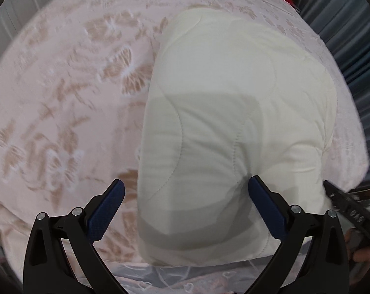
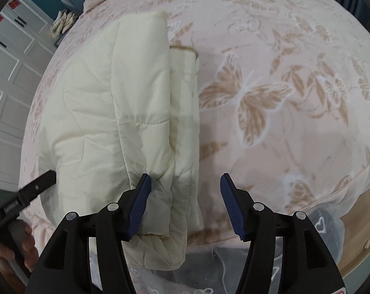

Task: Fold large clothes
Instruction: 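Grasp the jacket bundle edge with the left gripper while the right gripper grasps its side, then lift the jacket bundle with both grippers and fold it over onto itself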

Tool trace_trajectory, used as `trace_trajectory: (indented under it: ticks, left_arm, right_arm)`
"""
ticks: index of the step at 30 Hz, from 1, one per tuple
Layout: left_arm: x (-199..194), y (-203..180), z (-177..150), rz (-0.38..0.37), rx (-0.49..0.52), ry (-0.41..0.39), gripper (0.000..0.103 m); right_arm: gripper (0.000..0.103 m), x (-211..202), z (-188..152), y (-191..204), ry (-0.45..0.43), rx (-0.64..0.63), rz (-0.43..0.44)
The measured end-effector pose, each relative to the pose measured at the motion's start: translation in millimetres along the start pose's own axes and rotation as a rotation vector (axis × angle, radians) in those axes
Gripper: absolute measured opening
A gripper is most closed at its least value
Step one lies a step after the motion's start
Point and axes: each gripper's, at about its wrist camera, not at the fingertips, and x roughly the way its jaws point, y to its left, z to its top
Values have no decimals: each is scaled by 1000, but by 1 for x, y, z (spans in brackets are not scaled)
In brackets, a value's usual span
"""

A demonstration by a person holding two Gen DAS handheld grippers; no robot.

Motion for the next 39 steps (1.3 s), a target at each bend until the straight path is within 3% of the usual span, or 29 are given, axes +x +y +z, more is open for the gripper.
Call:
trace_trajectory:
  ticks: [6,14,19,23,25,31,35,39]
  left_arm:
    - [21,21,4,-176,-64,70,98]
    - [40,22,5,-265,-54,93,98]
    - [51,21,7,-310,-70,117,98]
    - [46,7,4,-276,-44,93,98]
    - [35,-7,0,-233,-1,51,93]
    - [-8,-39,-12,-129,154,-62,65]
    - [-42,-51,-10,-80,240,-139,58]
    - [-74,-63,-10,-39,303,-226,55]
  right_arm:
    - [58,18,5,0,57,3,37]
    - [62,44,13,-15,125,65,154]
    - [71,60,12,-29,142,141,265]
    - [69,60,12,-30,140,139,277]
    - [47,57,12,-25,132,140,321]
    - [25,27,6,19,43,-21,112]
    - [19,2,-2,46,-37,-89,36]
    - [17,-17,-11,58,-94,-106,30]
